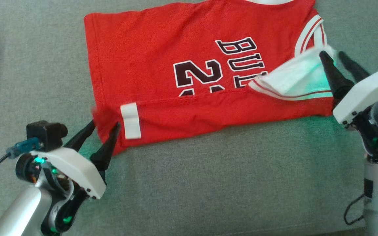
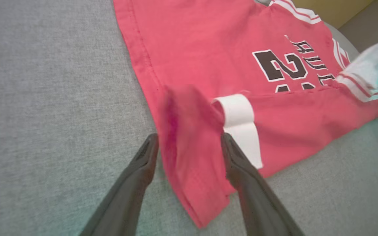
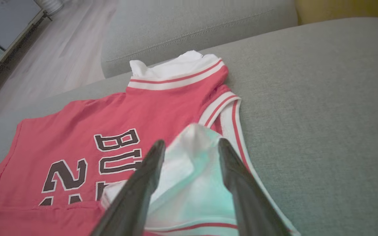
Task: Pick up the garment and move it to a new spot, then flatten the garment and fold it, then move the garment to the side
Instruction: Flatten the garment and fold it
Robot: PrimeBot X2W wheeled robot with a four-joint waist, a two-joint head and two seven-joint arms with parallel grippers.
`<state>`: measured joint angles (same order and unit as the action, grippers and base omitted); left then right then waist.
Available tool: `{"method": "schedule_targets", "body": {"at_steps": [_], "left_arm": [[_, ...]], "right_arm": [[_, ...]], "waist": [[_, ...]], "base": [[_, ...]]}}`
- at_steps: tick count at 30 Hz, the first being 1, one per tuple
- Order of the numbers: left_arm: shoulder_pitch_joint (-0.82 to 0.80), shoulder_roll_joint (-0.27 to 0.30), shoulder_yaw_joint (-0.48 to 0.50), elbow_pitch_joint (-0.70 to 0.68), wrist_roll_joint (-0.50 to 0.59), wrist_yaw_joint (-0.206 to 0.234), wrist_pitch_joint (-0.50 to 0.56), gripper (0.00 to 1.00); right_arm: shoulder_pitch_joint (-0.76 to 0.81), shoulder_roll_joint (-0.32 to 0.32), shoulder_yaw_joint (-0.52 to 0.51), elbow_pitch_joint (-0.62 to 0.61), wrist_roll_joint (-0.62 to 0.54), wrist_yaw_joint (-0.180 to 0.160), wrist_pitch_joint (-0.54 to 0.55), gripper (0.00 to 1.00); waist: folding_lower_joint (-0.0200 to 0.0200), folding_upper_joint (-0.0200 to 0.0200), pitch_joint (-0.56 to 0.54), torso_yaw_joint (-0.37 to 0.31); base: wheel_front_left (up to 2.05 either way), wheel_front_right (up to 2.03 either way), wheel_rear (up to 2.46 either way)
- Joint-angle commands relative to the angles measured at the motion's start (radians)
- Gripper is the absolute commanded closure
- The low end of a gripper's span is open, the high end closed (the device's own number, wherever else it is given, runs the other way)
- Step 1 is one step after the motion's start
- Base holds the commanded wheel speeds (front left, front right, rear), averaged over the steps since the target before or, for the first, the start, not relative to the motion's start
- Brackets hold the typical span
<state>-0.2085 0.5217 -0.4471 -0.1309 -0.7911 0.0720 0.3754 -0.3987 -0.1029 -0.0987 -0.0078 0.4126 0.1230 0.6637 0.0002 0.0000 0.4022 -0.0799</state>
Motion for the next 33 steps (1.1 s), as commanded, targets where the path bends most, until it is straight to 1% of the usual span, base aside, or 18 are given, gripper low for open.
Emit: {"method": "schedule_targets", "body": {"at_steps": [1,3,6,8,10,13,16,23,33], "left_arm": [[-0.026,0.023,0.049,-0.027,0.004,0.003,0.002,0.00],[-0.008,0.021,0.059,-0.038,-0.005,0.009,-0.013,0.00],[0.049,0.012,0.087,-0.062,-0.032,0.032,-0.042,0.00],[0.095,0.007,0.103,-0.072,-0.045,0.052,-0.061,0.00],[0.133,0.002,0.112,-0.072,-0.053,0.066,-0.076,0.00],[0.154,-0.005,0.108,-0.071,-0.049,0.074,-0.089,0.00],[0.150,-0.013,0.103,-0.072,-0.050,0.073,-0.091,0.00],[0.098,-0.022,0.086,-0.033,-0.043,0.064,-0.077,0.00],[0.085,-0.029,0.029,-0.003,-0.058,0.023,-0.031,0.00]], "right_arm": [[-0.007,-0.023,0.023,-0.050,-0.009,0.008,-0.026,0.00],[0.021,-0.045,0.030,-0.076,-0.019,0.008,-0.043,0.00],[0.087,-0.103,0.055,-0.121,-0.058,0.008,-0.047,0.00],[0.137,-0.146,0.076,-0.143,-0.088,0.008,-0.037,0.00],[0.175,-0.173,0.081,-0.153,-0.107,0.008,-0.022,0.00],[0.204,-0.212,0.092,-0.153,-0.142,0.008,0.000,0.00],[0.204,-0.218,0.090,-0.145,-0.152,0.008,0.007,0.00],[0.150,-0.225,0.093,-0.090,-0.184,0.008,0.028,0.00],[0.152,-0.254,0.131,-0.047,-0.138,0.008,0.083,0.00]], "waist": [[-0.0002,0.0000,-0.009,-0.001],[-0.0002,0.0000,-0.019,-0.005],[-0.0002,0.0000,-0.034,-0.016],[-0.0002,0.0000,-0.037,-0.023],[-0.0002,0.0000,-0.031,-0.027],[-0.0002,0.0000,-0.012,-0.026],[-0.0002,0.0000,0.003,-0.021],[-0.0002,0.0000,0.049,0.000],[-0.0002,0.0000,0.056,0.008]], "base": [[0.00,0.00,0.00],[0.00,0.00,0.00],[0.00,0.00,0.00],[0.00,0.00,0.00],[0.00,0.00,0.00],[0.00,0.00,0.00],[0.00,0.00,0.00],[0.00,0.00,0.00],[0.00,0.00,0.00]]}}
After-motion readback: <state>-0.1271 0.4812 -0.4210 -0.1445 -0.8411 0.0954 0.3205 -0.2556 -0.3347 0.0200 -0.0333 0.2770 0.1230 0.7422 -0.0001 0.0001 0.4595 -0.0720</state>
